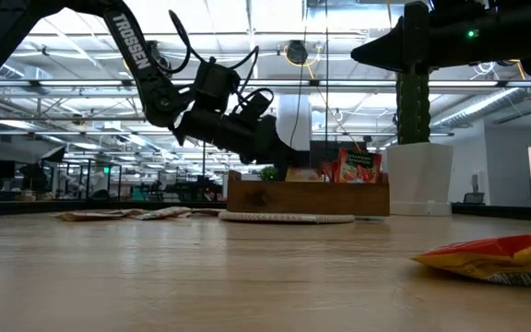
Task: Pick & Place Tea
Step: Put the orange tea bag into the middle section of the wood organizer
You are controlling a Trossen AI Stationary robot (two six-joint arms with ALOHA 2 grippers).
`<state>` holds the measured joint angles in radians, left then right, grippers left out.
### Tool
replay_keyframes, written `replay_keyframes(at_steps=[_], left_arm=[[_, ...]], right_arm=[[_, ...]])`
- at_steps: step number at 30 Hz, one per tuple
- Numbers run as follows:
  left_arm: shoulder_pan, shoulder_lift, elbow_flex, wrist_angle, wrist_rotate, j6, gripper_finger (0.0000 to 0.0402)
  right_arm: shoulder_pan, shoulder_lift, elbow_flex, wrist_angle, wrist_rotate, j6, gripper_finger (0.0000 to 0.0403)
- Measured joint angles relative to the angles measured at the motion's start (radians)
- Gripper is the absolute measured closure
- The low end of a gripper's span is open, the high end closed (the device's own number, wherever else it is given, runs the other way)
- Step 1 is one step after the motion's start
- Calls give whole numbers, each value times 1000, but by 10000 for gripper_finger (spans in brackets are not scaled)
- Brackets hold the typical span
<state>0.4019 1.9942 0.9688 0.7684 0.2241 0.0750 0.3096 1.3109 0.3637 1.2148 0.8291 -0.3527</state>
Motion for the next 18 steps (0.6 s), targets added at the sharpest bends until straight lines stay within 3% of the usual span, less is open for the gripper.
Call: replay_keyframes(at_steps=[10, 18], left_arm=[[-20, 0, 0, -27, 2, 34, 269], [-60, -33, 7, -22, 57, 50, 260]], right_arm=[[0, 0, 0, 0, 0, 0, 309], [0, 0, 0, 0, 0, -1, 309]])
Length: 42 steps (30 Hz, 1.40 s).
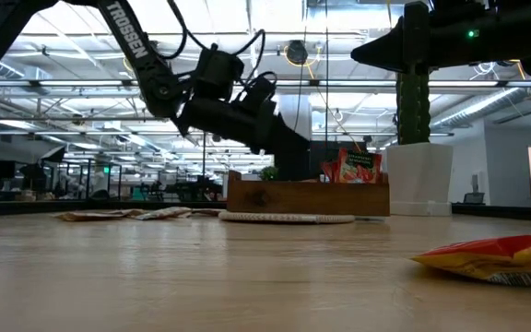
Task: Pick & Place Tea
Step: Put the orange tea bag into the middle section of the wood organizer
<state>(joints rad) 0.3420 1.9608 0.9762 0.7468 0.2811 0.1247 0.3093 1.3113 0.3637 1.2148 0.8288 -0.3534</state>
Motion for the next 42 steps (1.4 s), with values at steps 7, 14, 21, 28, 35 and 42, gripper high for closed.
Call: replay_keyframes(at_steps=[7, 14, 21, 28, 35, 42], left_arm=[[15, -17, 173, -533, -80, 42, 265], [24, 1, 321, -788, -81, 76, 265], [22, 16, 328, -829, -31, 100, 265], [23, 43, 327, -827, -81, 101, 266], [20, 52, 328, -823, -27, 104, 266], [16, 52, 328, -831, 38, 106, 266]], right_arm=[[0, 0, 0, 0, -22, 0, 309], [0, 0, 1, 0, -23, 0, 309], [0, 0, 1, 0, -23, 0, 309], [0, 0, 1, 0, -72, 0, 309], [0, 0, 1, 1, -72, -2, 309], [0, 0, 1, 0, -72, -6, 309]])
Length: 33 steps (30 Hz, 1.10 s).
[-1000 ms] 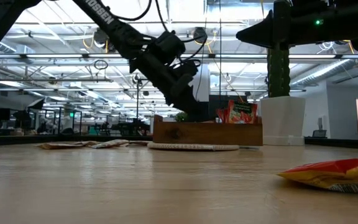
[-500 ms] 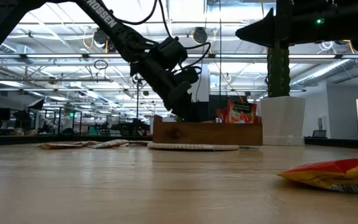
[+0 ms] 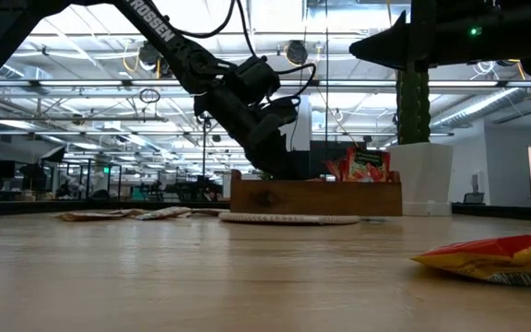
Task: Pick & Place Tea
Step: Put the orange tea bag into the middle section of the wood organizer
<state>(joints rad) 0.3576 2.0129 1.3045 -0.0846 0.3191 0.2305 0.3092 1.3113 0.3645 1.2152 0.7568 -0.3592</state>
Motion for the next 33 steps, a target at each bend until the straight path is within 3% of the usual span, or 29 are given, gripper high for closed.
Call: replay_keyframes(at_steps=[26, 29, 33], left_arm=[[-21, -43, -3, 0, -33, 24, 267], [-68, -106, -3, -84, -150, 153, 298], [-160, -170, -2, -146, -307, 291, 386]], right_arm=[[-2, 0, 0, -42, 1, 7, 309], [-3, 0, -1, -45, 5, 7, 309], [-16, 0, -1, -48, 5, 7, 309]])
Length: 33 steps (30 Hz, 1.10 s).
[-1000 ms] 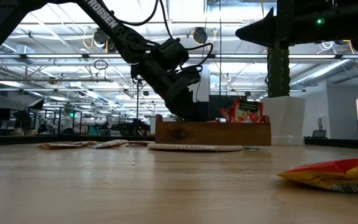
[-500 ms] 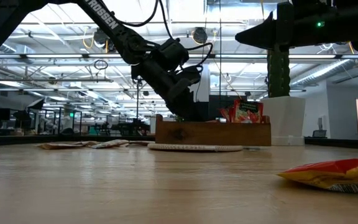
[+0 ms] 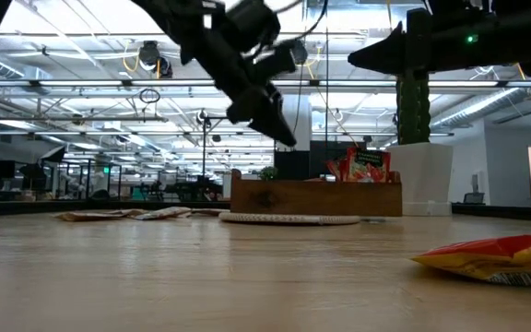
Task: Pick & Place Tea
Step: Put the orange tea bag into the middle section of the wood organizer
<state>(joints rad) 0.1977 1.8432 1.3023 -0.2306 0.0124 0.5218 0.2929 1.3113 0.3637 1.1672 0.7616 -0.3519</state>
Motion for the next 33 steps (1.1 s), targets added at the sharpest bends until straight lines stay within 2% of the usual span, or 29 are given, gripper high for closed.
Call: replay_keyframes(at_steps=[8, 12, 15, 21, 33], left_arm=[[-55, 28, 0, 44, -15, 19, 399], [-23, 66, 36, 82, 66, 5, 399], [2, 119, 109, 4, 123, -29, 400], [4, 228, 236, -155, 138, -26, 400], [7, 299, 279, -232, 176, -32, 401]], right_arm=[[-19, 0, 0, 10, -2, 0, 309], [-18, 0, 0, 29, -3, 0, 309], [-18, -1, 0, 34, -3, 5, 309], [-18, -1, 0, 24, -3, 19, 309], [-18, -1, 0, 9, -4, -2, 309]])
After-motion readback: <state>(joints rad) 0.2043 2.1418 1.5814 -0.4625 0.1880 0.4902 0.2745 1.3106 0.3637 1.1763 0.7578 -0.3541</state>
